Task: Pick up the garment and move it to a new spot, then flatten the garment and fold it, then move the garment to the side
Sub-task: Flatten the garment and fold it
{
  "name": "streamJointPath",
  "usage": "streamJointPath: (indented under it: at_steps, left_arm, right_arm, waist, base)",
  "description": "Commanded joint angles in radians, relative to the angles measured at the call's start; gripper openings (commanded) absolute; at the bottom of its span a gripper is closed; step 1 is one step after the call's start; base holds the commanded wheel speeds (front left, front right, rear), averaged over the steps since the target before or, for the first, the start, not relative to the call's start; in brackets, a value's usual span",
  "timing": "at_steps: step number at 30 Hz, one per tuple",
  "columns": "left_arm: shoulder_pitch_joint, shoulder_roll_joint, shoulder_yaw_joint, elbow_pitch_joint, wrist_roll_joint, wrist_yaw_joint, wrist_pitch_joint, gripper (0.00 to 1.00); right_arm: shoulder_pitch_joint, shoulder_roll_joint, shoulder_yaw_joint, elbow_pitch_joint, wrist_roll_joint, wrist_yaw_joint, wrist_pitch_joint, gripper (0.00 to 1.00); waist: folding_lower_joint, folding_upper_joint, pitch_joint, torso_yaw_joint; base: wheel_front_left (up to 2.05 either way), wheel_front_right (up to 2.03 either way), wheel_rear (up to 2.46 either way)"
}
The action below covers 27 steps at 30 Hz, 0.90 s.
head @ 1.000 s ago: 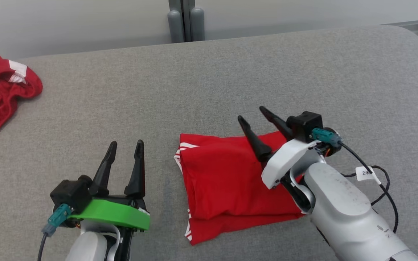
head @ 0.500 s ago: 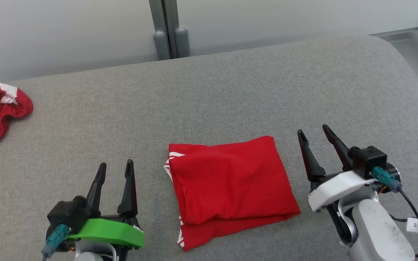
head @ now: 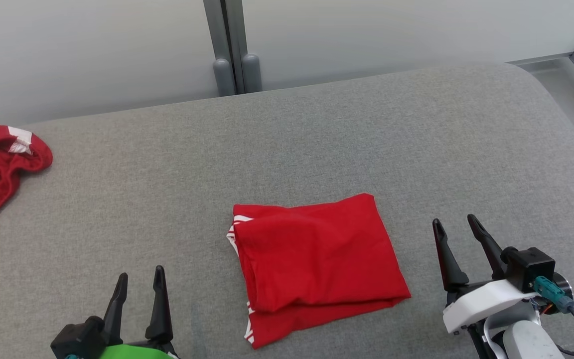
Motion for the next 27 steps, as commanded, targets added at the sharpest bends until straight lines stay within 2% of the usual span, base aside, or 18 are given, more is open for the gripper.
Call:
streamJointPath:
  at_steps: [1, 27]
  left_arm:
    - [0.014, 0.0, 0.0, -0.007, 0.003, -0.004, -0.003, 1.0]
    - [0.036, 0.0, -0.015, -0.012, -0.022, 0.008, -0.003, 1.0]
  right_arm:
    - [0.013, -0.003, -0.003, -0.004, -0.005, -0.001, -0.004, 1.0]
    - [0.02, -0.003, 0.008, 0.048, -0.028, -0.001, -0.004, 1.0]
  waist:
    - [0.0, -0.0001, -0.003, 0.003]
    - [0.0, -0.0001, -0.036, 0.015]
  base:
    - [0.0, 0.0, 0.0]
    - [0.0, 0.0, 0.0]
